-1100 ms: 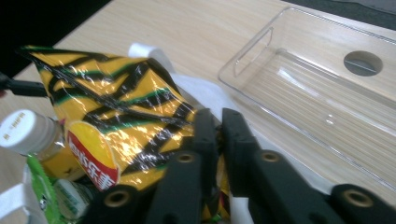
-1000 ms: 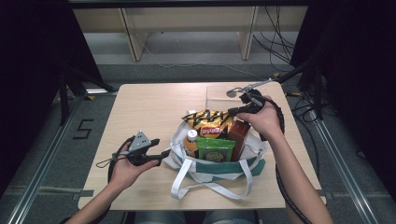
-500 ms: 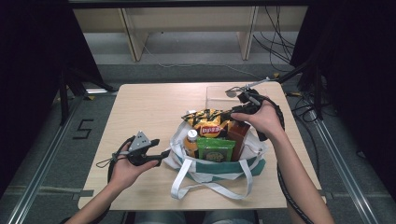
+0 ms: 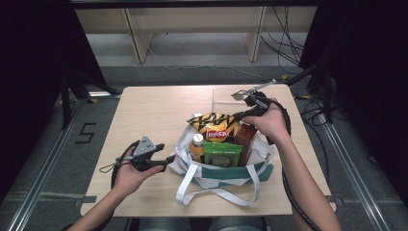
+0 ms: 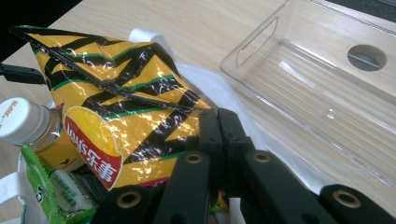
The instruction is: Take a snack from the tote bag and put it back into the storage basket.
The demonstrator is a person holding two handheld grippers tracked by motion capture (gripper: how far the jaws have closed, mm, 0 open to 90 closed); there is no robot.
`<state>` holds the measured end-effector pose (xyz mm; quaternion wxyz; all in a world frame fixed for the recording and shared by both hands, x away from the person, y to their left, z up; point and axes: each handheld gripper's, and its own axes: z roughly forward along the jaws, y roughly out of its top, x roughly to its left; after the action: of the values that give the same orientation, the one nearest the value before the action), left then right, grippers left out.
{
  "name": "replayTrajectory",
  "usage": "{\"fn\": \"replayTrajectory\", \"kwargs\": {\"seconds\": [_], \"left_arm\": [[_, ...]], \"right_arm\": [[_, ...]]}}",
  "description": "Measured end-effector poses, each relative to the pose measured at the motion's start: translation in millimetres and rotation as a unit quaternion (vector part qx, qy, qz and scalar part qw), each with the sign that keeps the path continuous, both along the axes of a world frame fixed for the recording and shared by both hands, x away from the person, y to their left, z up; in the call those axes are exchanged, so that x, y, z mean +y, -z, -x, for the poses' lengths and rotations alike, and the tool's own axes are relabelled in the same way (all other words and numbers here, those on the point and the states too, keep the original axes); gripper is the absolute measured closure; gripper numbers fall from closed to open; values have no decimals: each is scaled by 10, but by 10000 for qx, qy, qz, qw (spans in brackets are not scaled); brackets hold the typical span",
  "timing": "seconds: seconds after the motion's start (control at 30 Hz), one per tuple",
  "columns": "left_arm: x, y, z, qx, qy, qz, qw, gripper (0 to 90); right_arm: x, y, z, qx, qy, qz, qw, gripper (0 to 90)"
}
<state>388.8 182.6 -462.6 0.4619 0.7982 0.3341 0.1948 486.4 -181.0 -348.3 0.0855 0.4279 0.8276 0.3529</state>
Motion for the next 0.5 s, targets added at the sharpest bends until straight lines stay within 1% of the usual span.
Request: {"fn": "replayTrajectory", "kwargs": {"seconds": [0.03, 0.1, 0.13, 0.17, 0.2, 0.23, 0.27, 0.3, 0.33, 0.37, 0.4, 0.5], "left_arm": [[0, 0, 0, 0, 0, 0, 10000, 370], [3, 4, -7, -4, 14, 2, 10000, 370], [3, 6, -5, 11, -10, 10, 10000, 370], [3, 5, -6, 4, 9, 9, 10000, 370], [3, 5, -6, 4, 9, 9, 10000, 370], [5, 5, -8, -8, 31, 9, 10000, 370], [7, 1, -4, -6, 11, 7, 10000, 370], [7, 1, -4, -6, 11, 7, 10000, 370], [7, -1, 2, 6, -26, 26, 10000, 370], [7, -1, 2, 6, -26, 26, 10000, 370], [9, -1, 2, 4, -25, 15, 10000, 370], [11, -1, 2, 7, -21, 12, 10000, 370]], "right_arm": [[0, 0, 0, 0, 0, 0, 10000, 900], [-4, -24, 0, -179, -107, 131, 9997, 900], [21, -56, 34, -162, -10, 146, 9998, 900], [23, -70, 42, -284, -32, 230, 9993, 900], [49, -99, 74, -245, 44, 180, 9995, 900], [49, -99, 74, -245, 44, 180, 9995, 900], [75, -144, 125, -352, 101, 196, 9991, 900], [75, -144, 125, -352, 101, 196, 9991, 900], [73, -186, 157, -596, 8, 156, 9981, 900], [73, -186, 157, -596, 8, 156, 9981, 900], [65, -224, 179, -795, -129, 159, 9966, 900], [74, -244, 220, -838, -85, 105, 9964, 900]]}}
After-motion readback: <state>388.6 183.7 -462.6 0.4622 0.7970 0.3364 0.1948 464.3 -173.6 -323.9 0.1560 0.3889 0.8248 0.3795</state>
